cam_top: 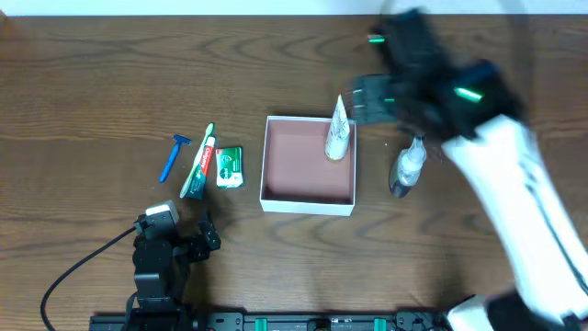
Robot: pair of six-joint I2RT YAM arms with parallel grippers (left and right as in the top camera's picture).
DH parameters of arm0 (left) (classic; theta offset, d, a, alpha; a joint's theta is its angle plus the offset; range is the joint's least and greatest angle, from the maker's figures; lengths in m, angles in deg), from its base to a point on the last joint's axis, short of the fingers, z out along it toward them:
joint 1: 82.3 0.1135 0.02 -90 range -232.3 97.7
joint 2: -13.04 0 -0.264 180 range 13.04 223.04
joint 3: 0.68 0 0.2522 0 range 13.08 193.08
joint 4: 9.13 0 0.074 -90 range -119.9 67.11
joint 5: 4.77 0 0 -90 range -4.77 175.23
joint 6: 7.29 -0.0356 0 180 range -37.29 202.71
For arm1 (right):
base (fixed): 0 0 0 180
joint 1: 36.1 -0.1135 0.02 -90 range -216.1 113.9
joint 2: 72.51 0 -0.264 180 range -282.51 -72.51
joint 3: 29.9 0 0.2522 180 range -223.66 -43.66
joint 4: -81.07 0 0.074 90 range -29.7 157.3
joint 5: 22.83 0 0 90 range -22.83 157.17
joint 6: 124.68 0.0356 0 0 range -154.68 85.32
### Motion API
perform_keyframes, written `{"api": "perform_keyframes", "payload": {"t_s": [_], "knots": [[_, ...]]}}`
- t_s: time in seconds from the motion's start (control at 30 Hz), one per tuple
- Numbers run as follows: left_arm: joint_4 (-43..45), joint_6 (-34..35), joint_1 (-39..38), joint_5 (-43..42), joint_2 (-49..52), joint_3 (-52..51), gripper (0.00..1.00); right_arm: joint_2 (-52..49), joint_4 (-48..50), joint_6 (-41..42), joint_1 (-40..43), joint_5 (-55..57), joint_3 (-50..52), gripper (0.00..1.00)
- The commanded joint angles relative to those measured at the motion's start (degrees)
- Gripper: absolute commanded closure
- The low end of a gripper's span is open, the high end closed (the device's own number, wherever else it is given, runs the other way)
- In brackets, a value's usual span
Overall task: Pack container
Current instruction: 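Move the right gripper to the dark soap bottle and grasp it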
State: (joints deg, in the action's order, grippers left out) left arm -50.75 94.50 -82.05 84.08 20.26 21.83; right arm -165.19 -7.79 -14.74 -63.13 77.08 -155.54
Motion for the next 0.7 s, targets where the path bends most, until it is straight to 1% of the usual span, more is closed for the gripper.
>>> {"api": "perform_keyframes", "payload": {"t_s": [0.0,0.13,0.27,0.4,0.53,0.67], "knots": [[0.0,-0.1,-0.2,0.1,-0.5,-0.9,0.02,3.8,-3.1,-0.9,3.9,3.6,-0.9,0.17],[0.0,-0.1,-0.2,0.1,-0.5,-0.9,0.02,3.3,-9.9,1.3,7.9,1.5,0.7,0.17],[0.0,-0.1,-0.2,0.1,-0.5,-0.9,0.02,2.2,-10.1,3.3,9.0,0.1,7.1,0.16],[0.0,-0.1,-0.2,0.1,-0.5,-0.9,0.02,1.4,-6.1,4.3,9.0,-2.3,15.9,0.13],[0.0,-0.1,-0.2,0.1,-0.5,-0.9,0.02,1.0,0.2,4.3,9.0,-3.8,24.6,0.12],[0.0,-0.1,-0.2,0.1,-0.5,-0.9,0.02,0.9,6.9,4.2,9.0,-4.3,31.6,0.13]]}}
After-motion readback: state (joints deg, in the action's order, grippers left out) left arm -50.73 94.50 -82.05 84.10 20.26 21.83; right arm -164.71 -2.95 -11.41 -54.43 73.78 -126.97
